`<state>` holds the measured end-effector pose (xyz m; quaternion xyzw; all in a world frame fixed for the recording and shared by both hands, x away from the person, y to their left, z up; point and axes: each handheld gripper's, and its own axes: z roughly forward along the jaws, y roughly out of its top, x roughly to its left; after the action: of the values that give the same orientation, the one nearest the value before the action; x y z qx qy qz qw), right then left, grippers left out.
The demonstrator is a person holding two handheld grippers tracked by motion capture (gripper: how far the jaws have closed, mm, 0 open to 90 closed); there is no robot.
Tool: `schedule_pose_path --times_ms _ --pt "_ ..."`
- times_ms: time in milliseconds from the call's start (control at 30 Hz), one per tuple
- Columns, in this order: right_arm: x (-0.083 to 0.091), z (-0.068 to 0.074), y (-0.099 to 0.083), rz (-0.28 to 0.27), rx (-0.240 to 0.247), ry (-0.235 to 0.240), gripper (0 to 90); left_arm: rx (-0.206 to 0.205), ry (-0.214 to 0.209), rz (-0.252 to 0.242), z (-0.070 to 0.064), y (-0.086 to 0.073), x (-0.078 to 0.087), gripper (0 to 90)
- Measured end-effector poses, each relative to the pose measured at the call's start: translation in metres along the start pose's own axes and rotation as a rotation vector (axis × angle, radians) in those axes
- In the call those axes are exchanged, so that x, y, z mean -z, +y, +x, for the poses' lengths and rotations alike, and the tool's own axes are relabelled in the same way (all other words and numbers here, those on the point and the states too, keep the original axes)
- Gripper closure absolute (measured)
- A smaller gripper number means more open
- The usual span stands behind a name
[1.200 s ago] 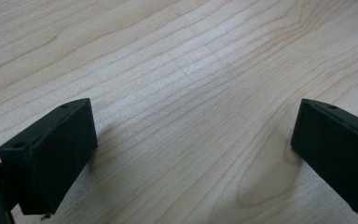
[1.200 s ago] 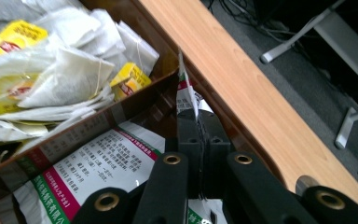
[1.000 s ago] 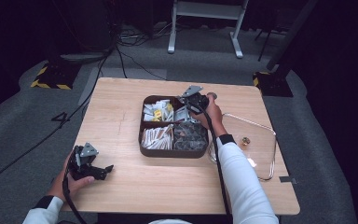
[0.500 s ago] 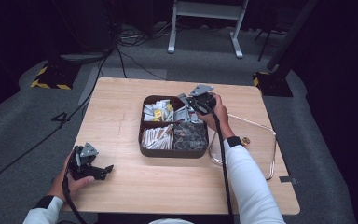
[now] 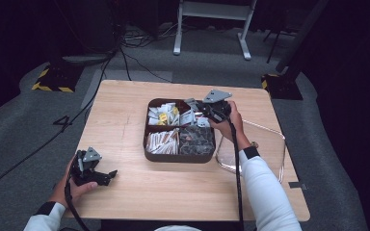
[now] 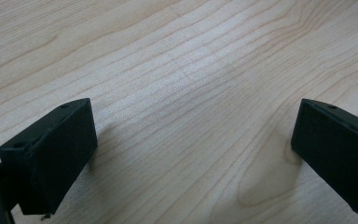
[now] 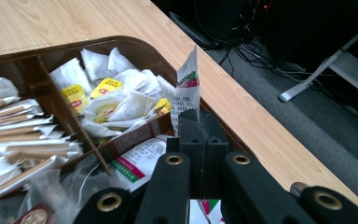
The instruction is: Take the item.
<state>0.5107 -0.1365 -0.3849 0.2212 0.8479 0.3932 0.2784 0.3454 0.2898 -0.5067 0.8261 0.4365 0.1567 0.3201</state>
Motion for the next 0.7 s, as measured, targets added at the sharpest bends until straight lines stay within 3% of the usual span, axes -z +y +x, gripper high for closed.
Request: schedule_pose_path --times_ms 700 --pt "0.054 0.011 -0.021 -0.085 -0.004 0.056 90.0 0.000 0.000 0.000 0.000 0.000 0.000 0.5"
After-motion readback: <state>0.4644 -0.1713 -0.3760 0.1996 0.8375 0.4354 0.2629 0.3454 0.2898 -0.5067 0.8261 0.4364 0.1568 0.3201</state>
